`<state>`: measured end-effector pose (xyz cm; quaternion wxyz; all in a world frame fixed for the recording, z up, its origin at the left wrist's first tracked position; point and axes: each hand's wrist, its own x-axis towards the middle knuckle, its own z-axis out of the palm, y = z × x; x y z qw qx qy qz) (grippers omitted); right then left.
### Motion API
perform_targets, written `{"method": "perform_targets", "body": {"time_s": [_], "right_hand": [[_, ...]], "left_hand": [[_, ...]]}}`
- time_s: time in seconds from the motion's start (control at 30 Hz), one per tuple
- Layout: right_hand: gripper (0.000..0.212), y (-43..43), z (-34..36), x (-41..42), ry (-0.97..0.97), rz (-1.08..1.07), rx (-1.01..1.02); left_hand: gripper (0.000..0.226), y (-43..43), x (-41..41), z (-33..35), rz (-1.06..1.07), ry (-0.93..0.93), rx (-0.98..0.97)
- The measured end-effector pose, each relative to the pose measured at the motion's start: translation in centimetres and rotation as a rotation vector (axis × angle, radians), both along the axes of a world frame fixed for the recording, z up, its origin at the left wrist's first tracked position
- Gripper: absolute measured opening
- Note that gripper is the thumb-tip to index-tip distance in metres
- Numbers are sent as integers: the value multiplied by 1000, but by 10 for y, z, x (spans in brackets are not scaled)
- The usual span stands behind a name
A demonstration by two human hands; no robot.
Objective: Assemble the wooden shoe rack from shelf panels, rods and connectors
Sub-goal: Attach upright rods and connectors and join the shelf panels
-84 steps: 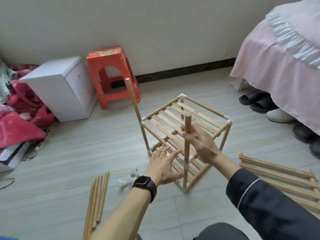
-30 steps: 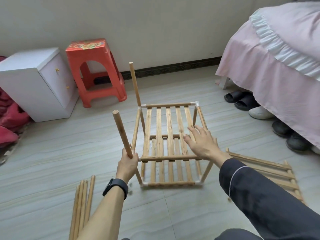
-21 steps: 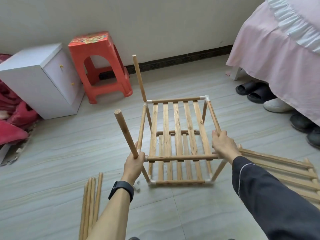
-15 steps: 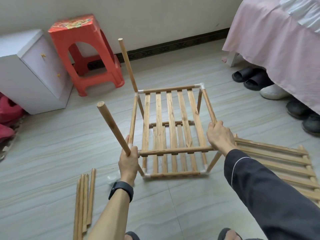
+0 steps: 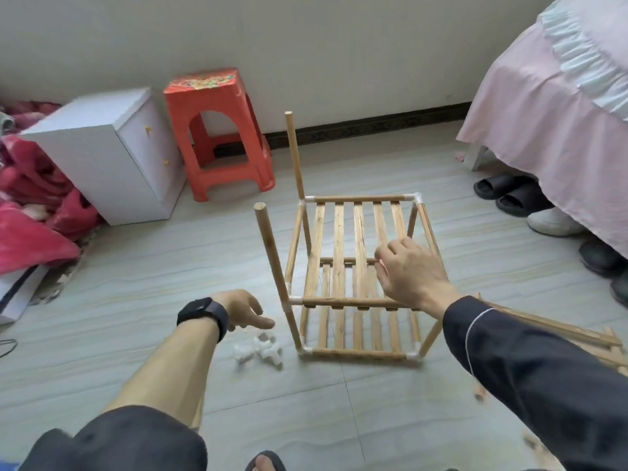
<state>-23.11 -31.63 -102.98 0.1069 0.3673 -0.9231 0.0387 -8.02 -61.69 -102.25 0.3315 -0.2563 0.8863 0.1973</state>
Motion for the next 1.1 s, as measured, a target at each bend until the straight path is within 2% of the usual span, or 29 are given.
{"method": "perform_targets", "body": {"time_s": [0.1, 0.17, 0.23, 0.3, 0.4, 0.5, 0.63, 0.67, 0.7, 0.73, 0.8, 0.9, 0.97, 1.1], "right_hand": [[26, -47, 21, 40, -386, 183, 266], [28, -82, 13, 68, -542, 237, 443], [24, -111, -10, 91, -584, 286, 536], [26, -131, -42, 109, -625, 285, 527], [33, -151, -86, 124, -792, 255, 560], [32, -173, -121, 128, -973, 164, 470], [18, -201, -166, 137, -1399, -171, 60], [19, -205, -179, 141, -1429, -180, 38], [20, -209, -192, 143, -1387, -150, 74], [21, -211, -208, 145, -1264, -71, 176], [25, -208, -237, 155, -874, 187, 403], [50, -193, -263, 171, -494, 597, 458], [62, -182, -278, 176, -413, 671, 432], [65, -167, -301, 178, -362, 675, 455]], "left_hand": [[60, -44, 18, 26, 38, 60, -228], [56, -67, 34, 30, 83, 108, -275], [52, -82, 53, 21, 102, 104, -273], [49, -89, 74, -1, 116, 95, -232], [45, -91, 103, -51, 149, 75, -127], [46, -92, 123, -105, 225, 17, -32], [49, -92, 137, -164, 365, -18, 11], [49, -91, 139, -177, 390, -21, 14], [50, -90, 141, -188, 407, -22, 14], [50, -89, 143, -197, 417, -22, 5], [48, -88, 148, -213, 430, -20, -37], [42, -91, 154, -233, 455, 10, -88], [39, -92, 155, -244, 438, 33, -130], [40, -92, 152, -260, 376, 50, -220]]}}
